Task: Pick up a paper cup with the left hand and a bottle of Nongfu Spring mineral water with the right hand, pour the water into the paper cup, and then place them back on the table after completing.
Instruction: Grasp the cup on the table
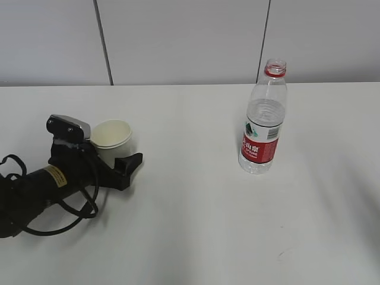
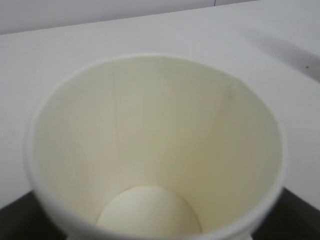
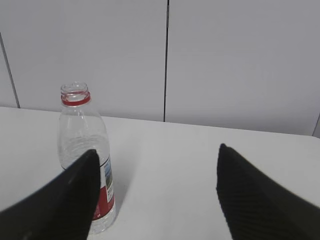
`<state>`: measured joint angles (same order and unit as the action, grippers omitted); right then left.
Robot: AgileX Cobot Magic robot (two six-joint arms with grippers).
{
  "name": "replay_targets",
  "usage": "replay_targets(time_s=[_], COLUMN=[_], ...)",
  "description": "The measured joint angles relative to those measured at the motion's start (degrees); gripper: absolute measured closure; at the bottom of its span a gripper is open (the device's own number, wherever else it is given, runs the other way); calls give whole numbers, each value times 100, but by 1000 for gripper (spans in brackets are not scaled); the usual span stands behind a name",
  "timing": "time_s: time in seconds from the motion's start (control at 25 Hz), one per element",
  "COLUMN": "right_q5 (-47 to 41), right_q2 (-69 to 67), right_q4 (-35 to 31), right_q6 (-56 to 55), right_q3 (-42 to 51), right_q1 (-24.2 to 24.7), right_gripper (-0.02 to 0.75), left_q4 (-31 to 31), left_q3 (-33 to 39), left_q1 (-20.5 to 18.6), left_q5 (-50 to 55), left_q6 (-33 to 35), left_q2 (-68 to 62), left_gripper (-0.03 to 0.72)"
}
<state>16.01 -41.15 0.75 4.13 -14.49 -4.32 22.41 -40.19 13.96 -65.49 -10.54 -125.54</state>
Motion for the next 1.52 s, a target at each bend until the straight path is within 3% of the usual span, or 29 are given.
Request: replay_targets(time_s=[0.36,0.72,1.16,1.52], right_q5=[42,40,55,611], right_q2=[0,0,-9,-955], right_q4=[0,0,0,39], right_q6=[0,0,0,-505], right_q3=[0,0,0,0], right_q1=[0,0,0,0], right_gripper=[204,204,204,204], left_q4=[-249,-249,-207,229], left_q3=[-216,-216,-216,-216], left_q1=[19,19,19,19], left_q5=[0,-18,-29,-40], left_q6=[0,0,0,0], left_q2=[-152,-152,-152,-152], left_gripper=[112,284,292,293])
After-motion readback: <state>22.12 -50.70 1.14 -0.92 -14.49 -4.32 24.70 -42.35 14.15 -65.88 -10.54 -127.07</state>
